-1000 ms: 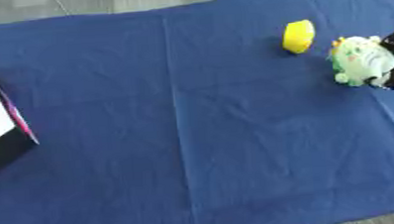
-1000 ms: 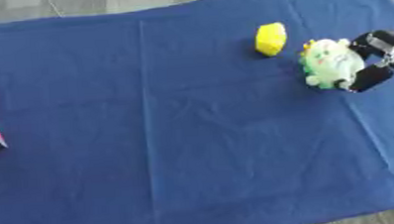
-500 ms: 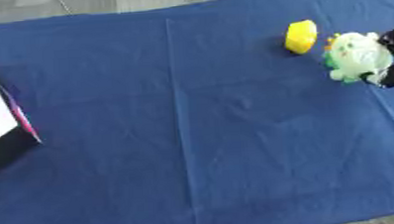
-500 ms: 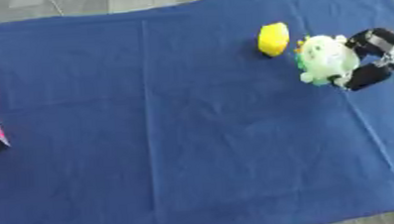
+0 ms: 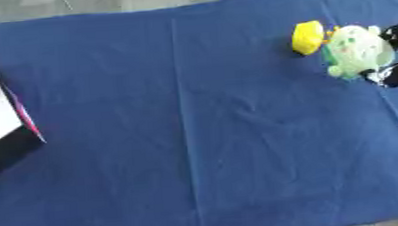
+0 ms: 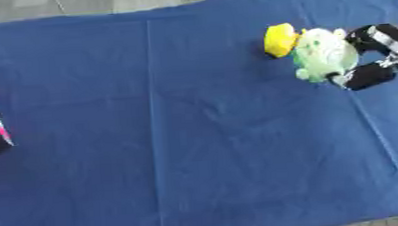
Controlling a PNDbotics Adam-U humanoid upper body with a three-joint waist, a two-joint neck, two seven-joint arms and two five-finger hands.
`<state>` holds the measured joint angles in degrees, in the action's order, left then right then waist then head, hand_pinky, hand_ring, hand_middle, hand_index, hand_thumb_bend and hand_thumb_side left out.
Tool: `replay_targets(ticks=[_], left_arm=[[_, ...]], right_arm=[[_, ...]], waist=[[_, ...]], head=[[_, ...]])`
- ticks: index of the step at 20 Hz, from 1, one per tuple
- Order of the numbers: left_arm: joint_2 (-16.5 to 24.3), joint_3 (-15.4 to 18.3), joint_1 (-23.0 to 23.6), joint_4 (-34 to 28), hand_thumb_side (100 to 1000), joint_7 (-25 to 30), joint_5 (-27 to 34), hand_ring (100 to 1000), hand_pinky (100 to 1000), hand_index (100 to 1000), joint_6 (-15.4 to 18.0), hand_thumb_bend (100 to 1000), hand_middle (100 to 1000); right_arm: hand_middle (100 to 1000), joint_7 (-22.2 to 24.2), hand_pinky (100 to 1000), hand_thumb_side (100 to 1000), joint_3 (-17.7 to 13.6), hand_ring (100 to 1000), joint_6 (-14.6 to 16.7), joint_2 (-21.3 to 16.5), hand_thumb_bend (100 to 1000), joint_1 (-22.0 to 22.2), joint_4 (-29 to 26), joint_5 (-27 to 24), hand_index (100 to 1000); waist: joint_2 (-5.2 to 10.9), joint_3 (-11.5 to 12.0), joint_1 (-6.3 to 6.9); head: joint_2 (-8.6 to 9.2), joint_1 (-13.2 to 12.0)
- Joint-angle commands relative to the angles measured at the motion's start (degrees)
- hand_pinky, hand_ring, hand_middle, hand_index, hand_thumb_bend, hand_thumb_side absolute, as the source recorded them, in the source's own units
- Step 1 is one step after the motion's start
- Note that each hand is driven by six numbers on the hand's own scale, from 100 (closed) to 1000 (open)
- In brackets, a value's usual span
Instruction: Pick up the objects with one hand, pass them to the other hand, and then place them into the box on the other side of the table.
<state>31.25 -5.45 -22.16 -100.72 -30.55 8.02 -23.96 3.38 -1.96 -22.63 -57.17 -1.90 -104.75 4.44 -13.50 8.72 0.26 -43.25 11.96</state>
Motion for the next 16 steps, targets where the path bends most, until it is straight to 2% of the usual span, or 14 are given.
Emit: replay_targets(ticks=[1, 7, 16], left_arm=[[2.3, 0.9, -0.6, -0.6, 906, 0.2, 0.0, 722, 907, 792, 0.0, 100, 717], [3.4, 0.8, -1.3, -1.3, 891, 0.8, -0.2, 723, 904, 792, -0.1, 100, 717], [5.4, 0.0, -3.1, -2.2, 865, 2.5, -0.6, 723, 898, 793, -0.6, 100, 718]], right_arm=[[339, -1.9, 870, 100, -1.7, 688, 0.6, -0.4, 296, 0.2, -3.5, -2.4, 440], [325, -5.4, 850, 100, -1.6, 676, 1.4, 2.9, 277, 0.2, -9.2, -6.0, 437], [319, -10.1, 818, 100, 2.2, 672, 4.5, 5.6, 251, -4.2, -9.8, -8.5, 439]], waist=[[1.5, -0.1, 0.51], [1.74, 0.0, 1.0], [2.39, 0.4, 1.36]], head=[[-0.24, -0.9], [-0.02, -2.8], [-0.22, -4.2]])
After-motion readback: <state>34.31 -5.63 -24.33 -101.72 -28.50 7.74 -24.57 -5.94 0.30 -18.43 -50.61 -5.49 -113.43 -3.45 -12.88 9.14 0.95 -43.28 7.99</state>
